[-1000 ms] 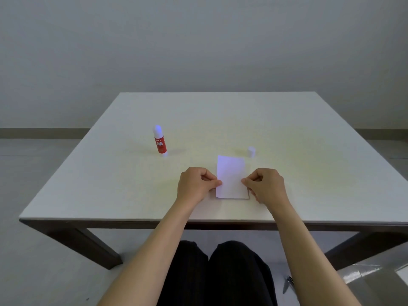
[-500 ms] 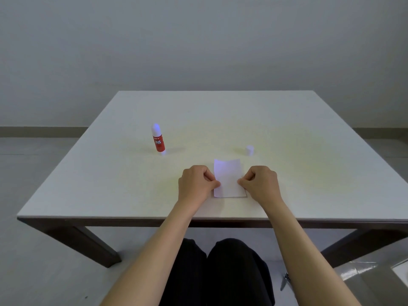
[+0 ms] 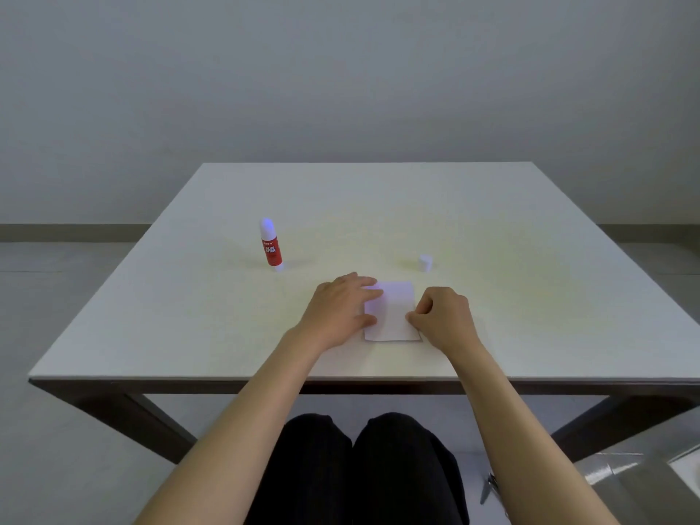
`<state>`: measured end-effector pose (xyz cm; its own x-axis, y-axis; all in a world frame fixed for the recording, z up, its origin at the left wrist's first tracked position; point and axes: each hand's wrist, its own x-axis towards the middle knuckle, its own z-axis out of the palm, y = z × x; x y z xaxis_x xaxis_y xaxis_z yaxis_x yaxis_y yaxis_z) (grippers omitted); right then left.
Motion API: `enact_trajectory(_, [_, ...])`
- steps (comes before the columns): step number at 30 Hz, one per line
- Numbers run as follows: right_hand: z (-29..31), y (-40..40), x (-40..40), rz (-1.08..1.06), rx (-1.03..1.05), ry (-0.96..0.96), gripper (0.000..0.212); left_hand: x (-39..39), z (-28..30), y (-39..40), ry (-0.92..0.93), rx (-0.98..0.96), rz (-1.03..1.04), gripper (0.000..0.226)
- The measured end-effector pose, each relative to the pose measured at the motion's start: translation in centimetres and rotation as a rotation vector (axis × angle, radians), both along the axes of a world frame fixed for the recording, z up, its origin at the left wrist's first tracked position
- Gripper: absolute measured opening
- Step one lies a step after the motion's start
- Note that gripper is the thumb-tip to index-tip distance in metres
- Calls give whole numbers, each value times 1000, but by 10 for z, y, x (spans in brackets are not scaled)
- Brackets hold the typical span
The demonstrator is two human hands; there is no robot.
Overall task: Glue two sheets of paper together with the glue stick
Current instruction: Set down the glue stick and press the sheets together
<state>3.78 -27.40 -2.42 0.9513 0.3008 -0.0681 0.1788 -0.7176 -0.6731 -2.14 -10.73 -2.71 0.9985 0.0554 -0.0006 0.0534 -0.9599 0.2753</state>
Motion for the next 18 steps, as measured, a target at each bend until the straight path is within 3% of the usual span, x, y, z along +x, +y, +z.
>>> enact_trajectory(5, [-2,0,2,1,-2,-2,33,-2,-5,15,189,-48,-95,73])
enact_trajectory(10, [7,2,4,36,-52,40,25,-5,-6,16,222,-51,-114,86])
enact_trajectory(13, [6,8,-8,49,-156,-156,4,-5,-4,15,230,-34,-119,88])
enact_trajectory(15, [-2,14,-22,21,-125,-328,11,-6,-3,14,232,-22,-119,88])
enact_trajectory(18, [-10,19,-33,49,-93,-424,22,-5,1,19,246,38,-115,88])
